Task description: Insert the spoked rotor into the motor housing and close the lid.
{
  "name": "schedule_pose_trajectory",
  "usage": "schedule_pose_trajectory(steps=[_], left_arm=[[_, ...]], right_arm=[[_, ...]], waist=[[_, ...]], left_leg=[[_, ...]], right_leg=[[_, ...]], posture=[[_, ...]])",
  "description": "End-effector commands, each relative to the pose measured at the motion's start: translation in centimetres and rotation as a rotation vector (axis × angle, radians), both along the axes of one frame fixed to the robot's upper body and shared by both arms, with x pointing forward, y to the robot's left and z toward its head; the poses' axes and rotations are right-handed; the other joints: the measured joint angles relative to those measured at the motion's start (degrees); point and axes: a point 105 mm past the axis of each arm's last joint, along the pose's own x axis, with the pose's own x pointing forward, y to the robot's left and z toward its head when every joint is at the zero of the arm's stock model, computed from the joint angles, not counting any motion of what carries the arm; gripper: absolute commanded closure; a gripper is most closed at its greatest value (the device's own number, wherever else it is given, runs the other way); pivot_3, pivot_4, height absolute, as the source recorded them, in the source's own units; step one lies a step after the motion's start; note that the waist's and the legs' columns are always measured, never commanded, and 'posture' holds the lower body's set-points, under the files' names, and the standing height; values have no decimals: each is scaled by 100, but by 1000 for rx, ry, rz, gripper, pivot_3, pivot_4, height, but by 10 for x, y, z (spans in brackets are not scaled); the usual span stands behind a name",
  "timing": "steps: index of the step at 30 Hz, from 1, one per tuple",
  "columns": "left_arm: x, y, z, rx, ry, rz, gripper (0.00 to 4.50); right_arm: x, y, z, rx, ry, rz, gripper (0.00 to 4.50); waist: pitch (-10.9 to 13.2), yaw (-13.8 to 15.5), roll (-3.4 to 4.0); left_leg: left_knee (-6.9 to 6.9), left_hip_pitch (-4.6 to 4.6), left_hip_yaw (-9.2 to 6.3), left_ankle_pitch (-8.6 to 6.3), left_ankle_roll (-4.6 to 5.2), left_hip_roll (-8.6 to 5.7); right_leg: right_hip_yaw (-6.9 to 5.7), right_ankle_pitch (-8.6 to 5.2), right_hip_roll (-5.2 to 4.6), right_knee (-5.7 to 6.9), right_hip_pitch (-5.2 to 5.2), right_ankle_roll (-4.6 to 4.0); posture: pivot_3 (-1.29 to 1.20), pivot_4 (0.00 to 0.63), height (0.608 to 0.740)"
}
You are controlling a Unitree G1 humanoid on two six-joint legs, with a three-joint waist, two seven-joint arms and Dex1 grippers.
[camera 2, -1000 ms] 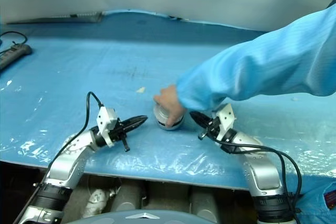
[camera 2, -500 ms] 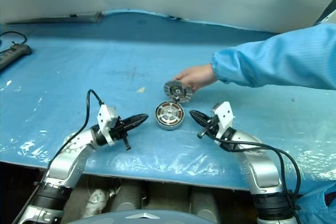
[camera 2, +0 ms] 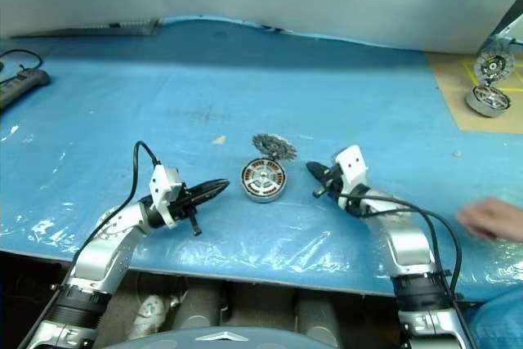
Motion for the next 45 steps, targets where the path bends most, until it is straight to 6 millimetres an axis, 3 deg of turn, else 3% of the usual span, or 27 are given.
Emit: schedule_pose_trajectory(steps=[1, 8, 14, 24, 33, 45], left_arm=[[1, 4, 6, 1, -42, -2, 4461], [0, 7, 1, 13, -46, -3, 4461], [-1, 8, -2, 16, -46, 5, 4461], [-2, 11, -5, 20, -47, 26, 4461], [-3, 11, -8, 21, -36, 31, 4461], [-1, 15, -6, 31, -30, 29, 4461]], right_arm=[[26, -3, 17, -22, -77, -18, 4500], [73, 16, 50, 41, -117, 54, 4500], [80, 40, 69, 105, -92, 209, 4500], [48, 69, 83, 167, -30, 511, 4500], [6, 92, 62, 202, 59, 612, 4500], [-21, 107, 27, 213, 110, 555, 4500]], waist=[[0, -3, 1], [-1, -10, 2], [-1, 11, 2], [-1, 16, 1], [-1, 22, 1], [-1, 16, 1]], left_leg=[[2, 0, 0, 0, 0, -1], [13, -8, 0, 0, 1, -1], [20, -14, 1, 6, 12, 1], [34, -16, 0, 6, 31, 5], [45, -15, 0, -4, 14, 7], [38, -14, 4, -2, 6, 7]], right_leg=[[0, 0, 1, 2, 0, 0], [-3, 0, 4, 10, -3, -3], [-13, 0, 4, 19, -3, -5], [-13, -1, 3, 47, -13, -9], [-4, -5, 0, 77, -25, -14], [5, -6, -1, 73, -32, -12]], posture=[[0, 150, 740], [0, 150, 740], [0, 150, 740], [0, 150, 740], [0, 150, 740], [0, 150, 740]])
